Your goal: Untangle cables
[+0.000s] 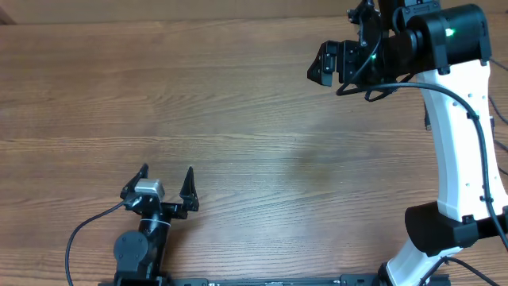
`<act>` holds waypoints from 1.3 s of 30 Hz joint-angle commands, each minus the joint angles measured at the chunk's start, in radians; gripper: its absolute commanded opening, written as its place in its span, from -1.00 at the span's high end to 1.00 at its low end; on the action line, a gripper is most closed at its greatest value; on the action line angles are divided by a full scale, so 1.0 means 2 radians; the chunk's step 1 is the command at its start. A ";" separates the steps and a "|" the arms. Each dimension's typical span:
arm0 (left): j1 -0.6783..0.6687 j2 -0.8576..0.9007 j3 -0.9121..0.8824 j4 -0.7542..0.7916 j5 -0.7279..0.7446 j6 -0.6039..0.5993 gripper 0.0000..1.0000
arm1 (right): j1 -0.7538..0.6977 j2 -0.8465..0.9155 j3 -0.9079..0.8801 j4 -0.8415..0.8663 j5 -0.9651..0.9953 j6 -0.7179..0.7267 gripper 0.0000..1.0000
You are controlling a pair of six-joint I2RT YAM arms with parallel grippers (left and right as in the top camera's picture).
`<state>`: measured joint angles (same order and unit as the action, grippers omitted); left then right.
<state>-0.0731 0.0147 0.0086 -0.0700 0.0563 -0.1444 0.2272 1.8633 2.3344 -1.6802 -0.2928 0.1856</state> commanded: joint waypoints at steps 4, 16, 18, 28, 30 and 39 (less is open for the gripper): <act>0.006 -0.006 -0.002 -0.006 -0.017 0.028 -0.99 | 0.001 -0.001 0.003 0.001 -0.004 -0.002 -1.00; 0.006 -0.006 -0.002 -0.004 -0.015 0.027 -0.99 | 0.001 -0.001 0.003 0.001 -0.004 -0.002 -1.00; 0.006 -0.006 -0.002 -0.004 -0.015 0.027 -0.99 | 0.001 -0.001 0.003 0.001 -0.004 -0.002 -1.00; 0.006 -0.006 -0.002 -0.004 -0.015 0.027 -0.99 | 0.001 -0.001 0.003 0.001 -0.004 -0.002 -0.99; 0.006 -0.006 -0.002 -0.004 -0.015 0.027 -0.99 | 0.001 -0.001 0.003 0.001 -0.004 -0.002 -0.99; 0.006 -0.006 -0.002 -0.004 -0.015 0.027 -0.99 | 0.001 -0.001 0.003 0.001 -0.004 -0.002 -1.00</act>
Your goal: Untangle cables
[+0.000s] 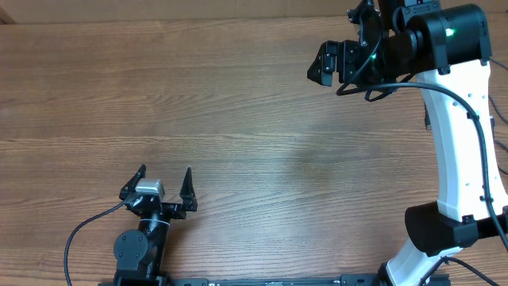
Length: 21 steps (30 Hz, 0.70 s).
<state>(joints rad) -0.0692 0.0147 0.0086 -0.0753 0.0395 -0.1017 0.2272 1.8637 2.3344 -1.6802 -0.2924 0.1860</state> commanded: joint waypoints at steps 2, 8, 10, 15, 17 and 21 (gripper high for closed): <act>0.004 -0.006 -0.002 -0.001 -0.007 0.006 -0.99 | 0.001 -0.001 0.003 0.001 -0.004 -0.002 -1.00; 0.004 -0.006 -0.002 -0.001 -0.007 0.006 -0.99 | 0.000 -0.001 0.003 0.035 0.027 -0.003 -1.00; 0.004 -0.006 -0.002 -0.001 -0.007 0.006 -0.99 | 0.001 -0.002 0.003 0.041 0.060 -0.002 -1.00; 0.004 -0.006 -0.002 -0.001 -0.007 0.006 -0.99 | 0.001 -0.023 -0.001 0.043 0.095 -0.003 -1.00; 0.004 -0.006 -0.002 -0.001 -0.007 0.006 -0.99 | 0.001 -0.037 -0.009 0.054 0.096 -0.002 -0.99; 0.004 -0.006 -0.002 -0.001 -0.007 0.006 -0.99 | 0.001 -0.080 -0.038 0.088 0.100 -0.003 -1.00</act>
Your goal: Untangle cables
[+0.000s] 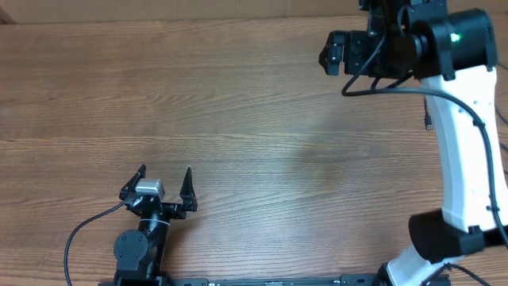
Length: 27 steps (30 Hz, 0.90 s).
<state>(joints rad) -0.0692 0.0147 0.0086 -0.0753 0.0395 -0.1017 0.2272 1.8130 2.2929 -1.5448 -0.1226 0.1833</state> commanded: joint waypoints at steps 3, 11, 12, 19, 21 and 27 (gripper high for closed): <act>0.004 -0.006 -0.002 -0.001 -0.007 0.006 -0.99 | 0.001 -0.094 -0.059 0.051 0.022 -0.003 -1.00; 0.004 -0.005 -0.002 -0.001 -0.007 0.006 -0.99 | 0.000 -0.228 -0.269 0.181 0.028 -0.011 -1.00; 0.004 -0.005 -0.002 -0.001 -0.007 0.006 -0.99 | 0.000 -0.240 -0.290 0.191 0.028 -0.011 -1.00; 0.004 -0.005 -0.002 -0.001 -0.007 0.006 -0.99 | -0.009 -0.358 -0.505 0.343 0.042 -0.014 -1.00; 0.004 -0.005 -0.002 -0.001 -0.007 0.006 -0.99 | -0.016 -0.387 -0.560 0.386 0.042 -0.014 -1.00; 0.004 -0.005 -0.002 -0.001 -0.007 0.006 -0.99 | -0.039 -0.501 -0.756 0.543 0.042 -0.014 -1.00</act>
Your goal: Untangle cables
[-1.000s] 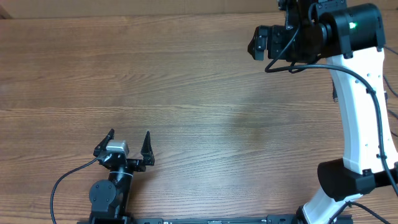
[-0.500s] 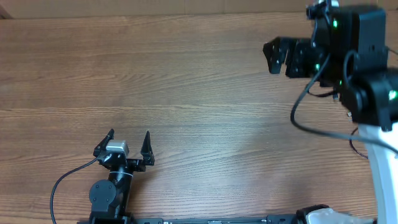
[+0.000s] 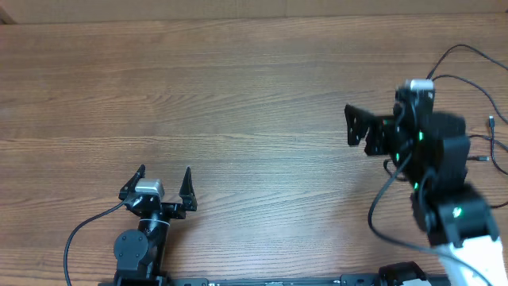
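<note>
Thin black cables point(image 3: 475, 57) lie at the table's right edge. One arcs from behind my right arm toward the far right. A small plug end point(image 3: 490, 121) and another strand point(image 3: 479, 159) lie beside the arm. My right gripper point(image 3: 354, 127) points left, over bare wood to the left of the cables; its jaws are too dark to read. My left gripper point(image 3: 165, 176) rests near the front left, open, with nothing between its fingers.
The right arm's body point(image 3: 432, 159) covers part of the cables at the front right. A black supply cable point(image 3: 79, 234) loops from the left arm's base. Wooden table point(image 3: 238, 103) spans the whole view.
My right arm has come back from the far right corner to the middle right, nearer the front. Cables it hid at the right edge now show. The left arm has not moved.
My right arm was stretched to the far right corner with its gripper high, and stayed there at the second moment. It then shifted slightly right and farther back. Now it is drawn back toward its base, with cables showing beside it. The left gripper stayed open throughout.
</note>
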`<act>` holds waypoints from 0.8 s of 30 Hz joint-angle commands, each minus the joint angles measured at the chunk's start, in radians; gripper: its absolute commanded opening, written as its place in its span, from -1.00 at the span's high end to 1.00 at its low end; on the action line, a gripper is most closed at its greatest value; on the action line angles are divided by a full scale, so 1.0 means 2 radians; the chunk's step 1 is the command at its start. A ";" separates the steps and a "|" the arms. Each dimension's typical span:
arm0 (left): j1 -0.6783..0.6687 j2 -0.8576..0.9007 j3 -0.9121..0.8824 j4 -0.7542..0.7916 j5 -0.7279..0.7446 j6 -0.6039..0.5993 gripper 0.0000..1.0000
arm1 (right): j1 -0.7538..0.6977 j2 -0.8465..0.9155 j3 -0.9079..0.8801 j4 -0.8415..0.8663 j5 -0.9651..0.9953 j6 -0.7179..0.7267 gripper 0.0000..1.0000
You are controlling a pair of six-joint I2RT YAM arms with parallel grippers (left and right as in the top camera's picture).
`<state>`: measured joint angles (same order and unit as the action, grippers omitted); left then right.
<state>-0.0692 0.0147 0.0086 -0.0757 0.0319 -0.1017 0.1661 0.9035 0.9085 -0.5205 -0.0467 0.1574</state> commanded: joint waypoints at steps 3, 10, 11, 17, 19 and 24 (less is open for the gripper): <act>0.004 -0.005 -0.002 -0.001 -0.003 0.006 -0.99 | -0.011 -0.103 -0.157 0.115 0.006 -0.001 -1.00; 0.004 -0.005 -0.002 -0.001 -0.003 0.006 -0.99 | -0.015 -0.191 -0.296 0.245 0.006 -0.001 -1.00; 0.004 -0.005 -0.002 -0.001 -0.003 0.006 -0.99 | -0.015 -0.195 -0.305 0.255 0.006 -0.001 -1.00; 0.004 -0.005 -0.002 -0.001 -0.003 0.006 -0.99 | -0.016 -0.230 -0.358 0.312 0.006 -0.001 -1.00; 0.004 -0.005 -0.002 -0.001 -0.003 0.006 -0.99 | -0.016 -0.248 -0.380 0.330 0.010 -0.001 -1.00; 0.004 -0.005 -0.002 -0.001 -0.003 0.006 -0.99 | -0.016 -0.290 -0.427 0.351 0.013 -0.001 -1.00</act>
<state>-0.0692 0.0147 0.0086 -0.0757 0.0311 -0.1017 0.1379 0.3599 0.0940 0.1684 -0.0364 0.1566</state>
